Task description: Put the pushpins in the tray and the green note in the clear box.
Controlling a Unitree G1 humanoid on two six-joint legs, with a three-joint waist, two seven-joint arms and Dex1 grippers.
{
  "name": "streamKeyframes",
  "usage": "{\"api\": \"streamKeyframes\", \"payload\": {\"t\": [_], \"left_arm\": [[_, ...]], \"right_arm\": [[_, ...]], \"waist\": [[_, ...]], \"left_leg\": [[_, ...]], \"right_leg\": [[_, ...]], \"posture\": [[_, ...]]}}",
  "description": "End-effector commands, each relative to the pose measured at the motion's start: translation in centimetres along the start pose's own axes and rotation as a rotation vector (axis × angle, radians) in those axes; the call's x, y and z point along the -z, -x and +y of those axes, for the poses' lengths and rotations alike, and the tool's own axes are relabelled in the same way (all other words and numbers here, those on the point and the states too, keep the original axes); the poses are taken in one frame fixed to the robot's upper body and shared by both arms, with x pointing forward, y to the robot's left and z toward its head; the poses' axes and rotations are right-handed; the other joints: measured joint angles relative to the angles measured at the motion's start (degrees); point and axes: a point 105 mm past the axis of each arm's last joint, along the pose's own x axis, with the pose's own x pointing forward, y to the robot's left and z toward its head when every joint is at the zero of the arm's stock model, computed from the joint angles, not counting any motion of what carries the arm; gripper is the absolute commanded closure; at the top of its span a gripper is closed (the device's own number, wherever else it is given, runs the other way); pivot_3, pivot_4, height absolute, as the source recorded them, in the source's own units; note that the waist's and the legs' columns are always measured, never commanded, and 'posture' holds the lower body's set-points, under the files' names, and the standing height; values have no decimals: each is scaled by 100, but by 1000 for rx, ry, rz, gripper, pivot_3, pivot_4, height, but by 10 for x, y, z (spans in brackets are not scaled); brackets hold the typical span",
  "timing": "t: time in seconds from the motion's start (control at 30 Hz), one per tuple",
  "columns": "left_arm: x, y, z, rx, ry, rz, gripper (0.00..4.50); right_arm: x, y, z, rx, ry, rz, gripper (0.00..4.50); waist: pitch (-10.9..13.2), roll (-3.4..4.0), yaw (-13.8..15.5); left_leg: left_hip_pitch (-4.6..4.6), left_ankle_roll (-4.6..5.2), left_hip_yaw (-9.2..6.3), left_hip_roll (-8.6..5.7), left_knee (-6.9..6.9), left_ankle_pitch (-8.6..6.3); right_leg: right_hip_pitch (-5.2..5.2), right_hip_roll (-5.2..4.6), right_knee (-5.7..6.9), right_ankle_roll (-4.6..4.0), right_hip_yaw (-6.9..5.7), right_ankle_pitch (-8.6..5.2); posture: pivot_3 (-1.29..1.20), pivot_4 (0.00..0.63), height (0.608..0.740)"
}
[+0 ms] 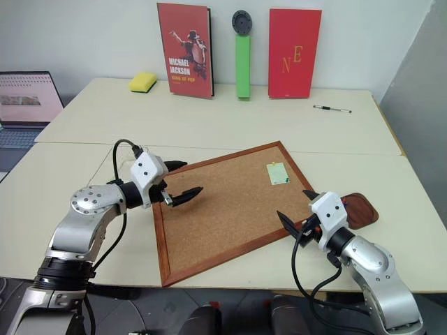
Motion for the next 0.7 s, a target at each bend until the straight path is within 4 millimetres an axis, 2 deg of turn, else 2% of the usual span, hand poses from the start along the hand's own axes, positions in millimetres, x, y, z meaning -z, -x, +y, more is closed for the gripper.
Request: {"api": "streamKeyframes", "payload": {"t": [0.03,0.27,0.7], "left_arm": [[-15,4,9,-27,-39,-45,36],[-12,2,4,3,-27,-14,36],[-26,-5,-13,98,3,-86,36]], "right_arm": [[-10,1,-2,-3,27,-29,0],[-10,1,-1,-3,28,-29,0],[-12,-3,4,-28,25,-36,0]], "waist": [[0,0,0],[0,0,-1],[0,0,0]], "left_leg": [[0,0,0,0,0,0],[0,0,0,0,0,0],[0,0,0,0,0,0]], "right_leg": [[0,0,0,0,0,0],[0,0,0,0,0,0],[0,0,0,1,0,0]], "posture": [[0,150,740],[0,150,740],[0,150,740]]}}
